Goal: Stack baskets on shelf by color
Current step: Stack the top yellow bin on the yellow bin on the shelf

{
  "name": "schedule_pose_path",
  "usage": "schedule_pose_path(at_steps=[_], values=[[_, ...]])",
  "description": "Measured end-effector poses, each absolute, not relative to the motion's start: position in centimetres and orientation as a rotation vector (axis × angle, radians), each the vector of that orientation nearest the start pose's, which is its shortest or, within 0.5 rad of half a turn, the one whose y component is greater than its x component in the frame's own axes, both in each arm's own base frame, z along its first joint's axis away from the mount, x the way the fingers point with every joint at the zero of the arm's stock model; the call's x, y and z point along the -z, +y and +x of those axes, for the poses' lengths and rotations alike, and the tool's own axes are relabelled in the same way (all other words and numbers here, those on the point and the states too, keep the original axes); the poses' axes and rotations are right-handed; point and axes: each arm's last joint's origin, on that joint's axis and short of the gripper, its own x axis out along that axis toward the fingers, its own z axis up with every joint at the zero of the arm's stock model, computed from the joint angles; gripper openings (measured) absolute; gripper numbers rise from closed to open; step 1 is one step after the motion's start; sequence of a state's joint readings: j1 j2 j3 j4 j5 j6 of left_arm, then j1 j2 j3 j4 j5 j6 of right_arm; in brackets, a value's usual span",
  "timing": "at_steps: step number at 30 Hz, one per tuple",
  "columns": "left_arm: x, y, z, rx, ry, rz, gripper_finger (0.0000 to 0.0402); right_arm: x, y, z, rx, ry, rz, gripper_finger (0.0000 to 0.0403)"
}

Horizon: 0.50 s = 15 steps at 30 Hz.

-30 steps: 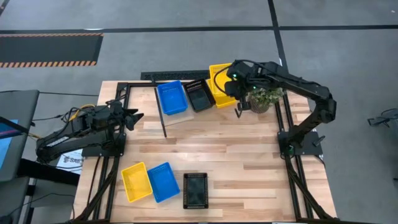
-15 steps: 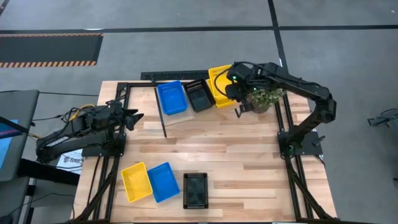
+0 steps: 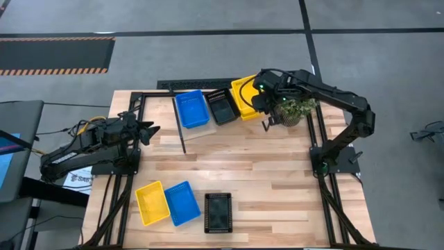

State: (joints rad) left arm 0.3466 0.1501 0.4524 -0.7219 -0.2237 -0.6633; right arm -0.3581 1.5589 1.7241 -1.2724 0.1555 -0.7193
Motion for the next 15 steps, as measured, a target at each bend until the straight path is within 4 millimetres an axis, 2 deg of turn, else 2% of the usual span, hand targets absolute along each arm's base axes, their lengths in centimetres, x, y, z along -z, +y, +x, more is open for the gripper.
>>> schedule_pose_path(at_steps=[15], values=[[-23.42,2.75,5.66,-0.69,0.217,-0.666,0.0265,-38.07,-11.49,26.87,0.053,1.226,-0.517,0.0057]])
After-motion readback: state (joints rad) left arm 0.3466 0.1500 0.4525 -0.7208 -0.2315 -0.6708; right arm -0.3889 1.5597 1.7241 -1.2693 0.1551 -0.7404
